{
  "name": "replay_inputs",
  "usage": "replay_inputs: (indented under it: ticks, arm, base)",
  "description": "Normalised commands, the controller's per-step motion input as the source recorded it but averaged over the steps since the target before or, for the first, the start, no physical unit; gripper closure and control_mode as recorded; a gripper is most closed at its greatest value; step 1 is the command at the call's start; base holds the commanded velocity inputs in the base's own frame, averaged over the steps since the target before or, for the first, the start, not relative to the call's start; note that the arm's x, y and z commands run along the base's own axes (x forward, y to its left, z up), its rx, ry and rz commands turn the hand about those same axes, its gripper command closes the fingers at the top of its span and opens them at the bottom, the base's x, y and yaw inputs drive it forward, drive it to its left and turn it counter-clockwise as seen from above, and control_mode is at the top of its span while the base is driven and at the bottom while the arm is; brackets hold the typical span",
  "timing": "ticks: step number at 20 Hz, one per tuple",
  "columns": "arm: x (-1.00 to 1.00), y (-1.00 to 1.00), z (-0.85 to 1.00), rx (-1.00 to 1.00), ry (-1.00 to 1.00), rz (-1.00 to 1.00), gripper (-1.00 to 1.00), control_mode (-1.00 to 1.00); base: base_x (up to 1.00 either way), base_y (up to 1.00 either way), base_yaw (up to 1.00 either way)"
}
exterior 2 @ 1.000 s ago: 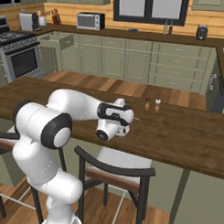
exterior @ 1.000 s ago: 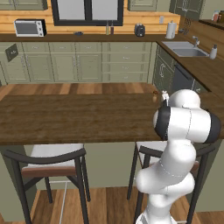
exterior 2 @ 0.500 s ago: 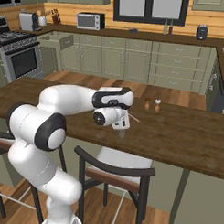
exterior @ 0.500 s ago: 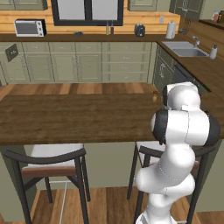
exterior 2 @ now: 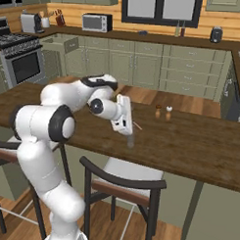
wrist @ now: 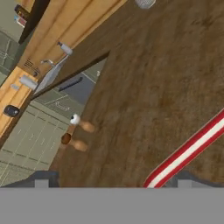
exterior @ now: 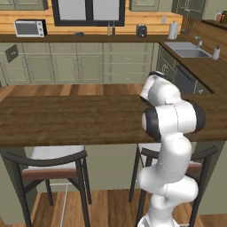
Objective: Take a straw from the drawer in front and place it inside the glass cup on the dining counter.
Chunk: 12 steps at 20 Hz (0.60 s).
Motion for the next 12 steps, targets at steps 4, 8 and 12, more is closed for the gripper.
replay_inputs:
  ticks: [4, 8, 12]
  arm:
    - [0.58, 0.00, -0.11, 0.00, 0.28, 0.00, -1.00, -1.00]
    - [0.43, 0.00, -0.03, 0.00, 0.19, 0.00, -1.00, -1.00]
    - [0.02, 0.00, 0.07, 0.00, 0.11, 0.00, -1.00, -1.00]
  base:
    - [0.00, 0.00, 0.00]
    - [0.00, 0.00, 0.00]
    - [0.00, 0.00, 0.00]
